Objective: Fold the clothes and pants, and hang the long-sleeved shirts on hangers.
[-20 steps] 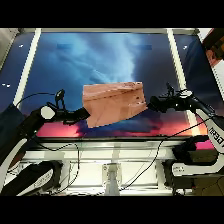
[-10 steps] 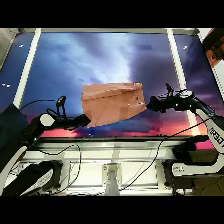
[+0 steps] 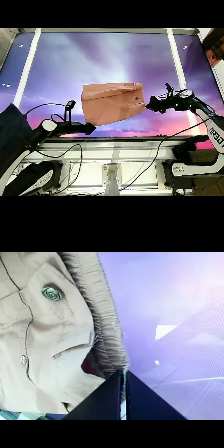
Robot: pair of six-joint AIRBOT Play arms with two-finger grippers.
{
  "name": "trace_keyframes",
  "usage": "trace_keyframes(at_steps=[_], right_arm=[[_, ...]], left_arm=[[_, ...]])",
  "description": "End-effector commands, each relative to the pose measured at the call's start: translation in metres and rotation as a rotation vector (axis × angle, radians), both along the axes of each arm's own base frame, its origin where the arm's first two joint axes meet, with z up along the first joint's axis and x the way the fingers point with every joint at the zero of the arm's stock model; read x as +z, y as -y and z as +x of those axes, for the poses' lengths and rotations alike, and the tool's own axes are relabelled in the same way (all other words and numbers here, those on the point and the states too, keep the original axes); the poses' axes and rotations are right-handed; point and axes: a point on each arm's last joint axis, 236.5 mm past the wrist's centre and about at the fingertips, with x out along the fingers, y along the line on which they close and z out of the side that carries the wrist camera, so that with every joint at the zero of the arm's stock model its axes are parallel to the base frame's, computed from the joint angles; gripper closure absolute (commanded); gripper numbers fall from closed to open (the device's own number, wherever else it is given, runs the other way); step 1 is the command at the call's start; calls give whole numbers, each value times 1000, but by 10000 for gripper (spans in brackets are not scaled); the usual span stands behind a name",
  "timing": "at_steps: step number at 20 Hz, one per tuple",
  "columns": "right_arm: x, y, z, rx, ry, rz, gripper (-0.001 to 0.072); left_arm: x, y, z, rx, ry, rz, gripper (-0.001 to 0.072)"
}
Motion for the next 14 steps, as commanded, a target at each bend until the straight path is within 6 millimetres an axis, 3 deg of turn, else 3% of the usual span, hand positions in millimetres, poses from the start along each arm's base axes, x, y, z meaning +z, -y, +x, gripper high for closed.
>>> trace_keyframes(at_steps=[1, 4, 7, 12, 13, 14], right_arm=[[0, 0, 0, -1, -1, 2, 695], [1, -1, -1, 2, -4, 6, 695], [1, -1, -1, 3, -5, 6, 695], [1, -1, -1, 3, -5, 6, 695], [1, -1, -1, 3, -5, 6, 695], [1, -1, -2, 3, -5, 6, 694]], left_arm=[[-13, -7, 3, -78, 71, 75, -1], [-26, -18, 18, -29, 98, 127, -1], [-26, -30, 41, 42, 163, 165, -1], [-28, -32, 43, 50, 166, 172, 6], [-31, -32, 42, 49, 157, 175, 20], [-35, -32, 40, 49, 143, 178, 86]])
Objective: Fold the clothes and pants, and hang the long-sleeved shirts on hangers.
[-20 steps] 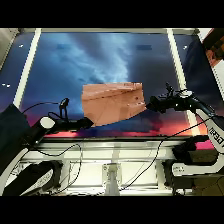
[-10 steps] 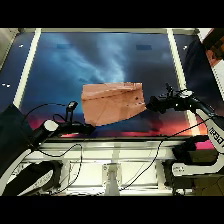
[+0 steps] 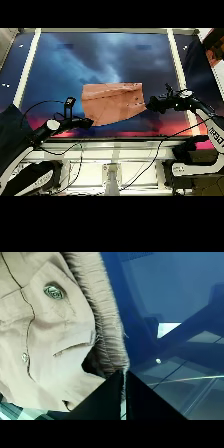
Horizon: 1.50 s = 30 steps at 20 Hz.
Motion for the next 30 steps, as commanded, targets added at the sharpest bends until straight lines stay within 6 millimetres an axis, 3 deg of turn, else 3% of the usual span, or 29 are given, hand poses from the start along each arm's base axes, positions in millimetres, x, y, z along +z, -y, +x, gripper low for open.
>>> trace_keyframes(at_steps=[1, 4, 6, 7, 10, 12, 15, 17, 19, 21, 23, 26, 30], right_arm=[[0, 0, 0, 0, -1, 1, 694], [1, -2, -3, 10, -10, 10, 695], [2, -3, -4, 13, -12, 13, 694], [2, -3, -5, 14, -13, 14, 694], [8, -10, -9, 26, -30, 53, 695], [13, -11, -10, 42, -11, 54, 694], [42, -11, -2, 80, 106, 35, 695], [77, -12, 3, 93, 211, 19, 695], [116, -10, 4, 94, 326, -6, 695], [168, -8, 5, 81, 472, -34, 695], [228, -7, 5, 58, 624, -56, 694], [320, -10, -9, 27, 829, -68, 694], [410, -17, -42, -16, 1014, -57, 694]], left_arm=[[-11, -1, -1, 24, -35, 0, 186], [-20, 5, -3, 99, -107, -57, 337], [-18, 7, 0, 124, -114, -81, 360], [-16, 9, 2, 138, -116, -97, 407], [-8, 21, -1, 118, -147, -145, 689], [1, 32, -3, 80, -163, -177, 687], [33, 51, 10, 16, -133, -238, 688], [72, 61, 30, -16, -45, -280, 688], [125, 64, 52, -27, 80, -326, 688], [187, 50, 74, 14, 226, -370, 688], [250, 23, 86, 91, 364, -417, 688], [323, -3, 78, 167, 518, -498, 688], [397, -11, 43, 192, 676, -641, 688]])
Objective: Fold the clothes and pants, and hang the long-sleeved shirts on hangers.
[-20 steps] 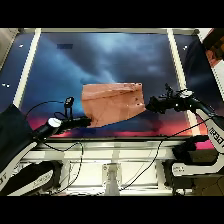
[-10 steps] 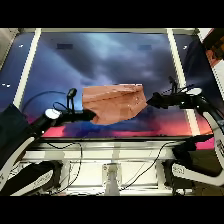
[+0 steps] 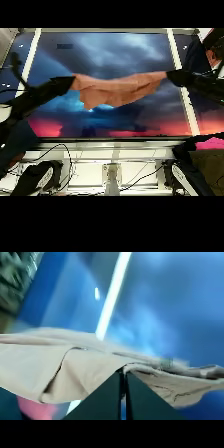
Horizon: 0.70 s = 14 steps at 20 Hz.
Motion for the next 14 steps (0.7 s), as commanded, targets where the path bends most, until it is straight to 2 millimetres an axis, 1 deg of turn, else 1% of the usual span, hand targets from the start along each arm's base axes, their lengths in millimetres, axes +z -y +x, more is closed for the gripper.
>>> trace_keyframes(at_steps=[1, 3, 5, 7, 9, 10, 11, 12, 13, 14], right_arm=[[83, -8, -39, -26, 168, 41, 694], [105, -15, -60, -9, 218, 49, 694], [121, -26, -85, 27, 246, 65, 694], [132, -35, -109, 52, 256, 101, 694], [139, -42, -130, 53, 239, 153, 694], [141, -44, -140, 52, 220, 178, 694], [140, -46, -149, 50, 207, 188, 694], [137, -47, -155, 50, 190, 189, 694], [129, -46, -159, 34, 160, 179, 695], [116, -41, -158, 10, 118, 160, 694]], left_arm=[[74, -12, -34, 40, 154, -144, 689], [101, -18, -52, 60, 229, -192, 689], [126, -25, -72, 77, 300, -233, 689], [145, -27, -96, 70, 360, -263, 690], [155, -28, -114, 57, 347, -332, 693], [152, -26, -118, 45, 311, -352, 694], [142, -22, -119, 35, 259, -342, 694], [125, -18, -115, 31, 193, -306, 694], [107, -17, -110, 41, 112, -284, 694], [85, -18, -102, 60, 28, -250, 694]])
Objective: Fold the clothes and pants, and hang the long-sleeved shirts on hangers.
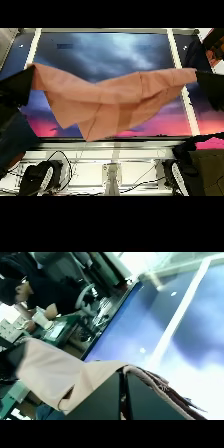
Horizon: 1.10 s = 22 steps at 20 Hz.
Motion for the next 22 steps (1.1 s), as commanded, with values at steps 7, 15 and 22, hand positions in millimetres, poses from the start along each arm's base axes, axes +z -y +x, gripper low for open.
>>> trace_keyframes(at_steps=[7, 15, 22], right_arm=[[-213, 38, 51, -249, -647, 245, 694], [-308, 100, 120, -640, -769, 818, 694], [-301, 122, 162, -603, -540, 373, 693]], left_arm=[[-162, 15, 71, -37, -598, 180, 690], [-333, 77, 146, -65, -1052, 73, 688], [-322, 75, 180, -67, -763, 229, 688]])
